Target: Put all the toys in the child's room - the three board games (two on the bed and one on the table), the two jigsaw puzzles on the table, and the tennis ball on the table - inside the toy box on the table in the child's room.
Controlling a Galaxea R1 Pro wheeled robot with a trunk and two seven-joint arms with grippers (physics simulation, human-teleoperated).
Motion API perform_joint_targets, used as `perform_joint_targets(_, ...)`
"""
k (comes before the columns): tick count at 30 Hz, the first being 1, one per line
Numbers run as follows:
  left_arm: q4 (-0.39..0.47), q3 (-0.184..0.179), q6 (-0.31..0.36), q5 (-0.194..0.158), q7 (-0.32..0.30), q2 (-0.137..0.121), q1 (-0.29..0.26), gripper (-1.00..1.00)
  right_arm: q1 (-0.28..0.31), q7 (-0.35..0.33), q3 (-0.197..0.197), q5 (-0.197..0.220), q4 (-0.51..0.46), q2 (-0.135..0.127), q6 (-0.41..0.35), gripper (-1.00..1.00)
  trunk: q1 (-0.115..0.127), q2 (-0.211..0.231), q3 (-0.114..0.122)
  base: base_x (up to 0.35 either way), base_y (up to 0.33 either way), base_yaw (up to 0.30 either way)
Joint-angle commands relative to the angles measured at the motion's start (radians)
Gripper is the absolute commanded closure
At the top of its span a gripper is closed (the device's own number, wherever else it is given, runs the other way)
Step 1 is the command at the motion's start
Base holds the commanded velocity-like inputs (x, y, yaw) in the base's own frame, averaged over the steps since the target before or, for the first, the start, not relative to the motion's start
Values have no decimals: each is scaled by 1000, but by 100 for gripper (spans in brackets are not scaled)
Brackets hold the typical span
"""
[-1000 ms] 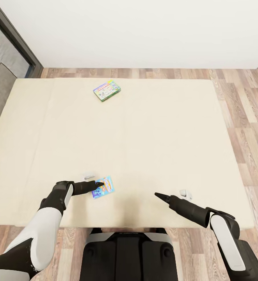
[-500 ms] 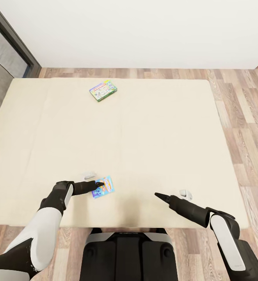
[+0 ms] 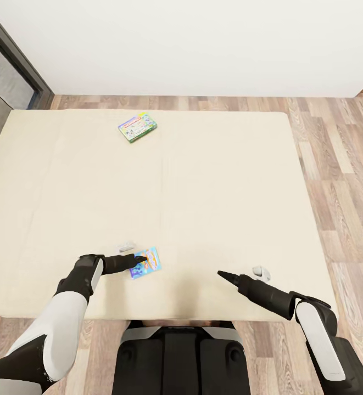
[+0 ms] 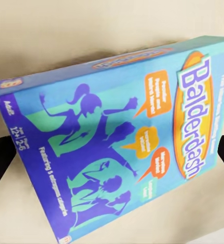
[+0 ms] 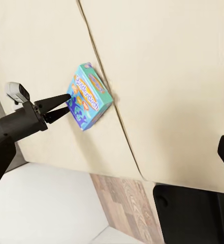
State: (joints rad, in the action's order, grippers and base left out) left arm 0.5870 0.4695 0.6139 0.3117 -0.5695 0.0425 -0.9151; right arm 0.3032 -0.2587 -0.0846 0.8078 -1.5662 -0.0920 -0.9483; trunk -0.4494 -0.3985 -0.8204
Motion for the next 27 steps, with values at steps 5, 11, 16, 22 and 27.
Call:
perform_joint_targets(5, 2, 8, 6, 10, -9, 2, -1, -100, 1, -10, -1, -9, 0, 0, -4, -100, -1, -2, -1, 0, -89, 0)
perform_joint_targets(11, 2, 7, 5, 10, -8, 2, -1, -100, 1, -10, -1, -9, 0, 0, -4, -100, -1, -2, -1, 0, -175, 0)
perform_joint_targets(16, 2, 7, 5, 10, -9, 2, -1, -100, 1, -10, -1, -9, 0, 0, -4, -100, -1, -2, -1, 0, -193, 0)
perform_joint_targets(22, 2, 6, 5, 10, -9, 2, -1, -100, 1, -10, -1, -9, 0, 0, -4, -100, -1, -2, -1, 0, -245, 0)
perform_joint_targets(27, 2, 6, 5, 10, -9, 2, -1, -100, 1, -10, -1, -9, 0, 0, -4, -100, -1, -2, -1, 0, -245, 0)
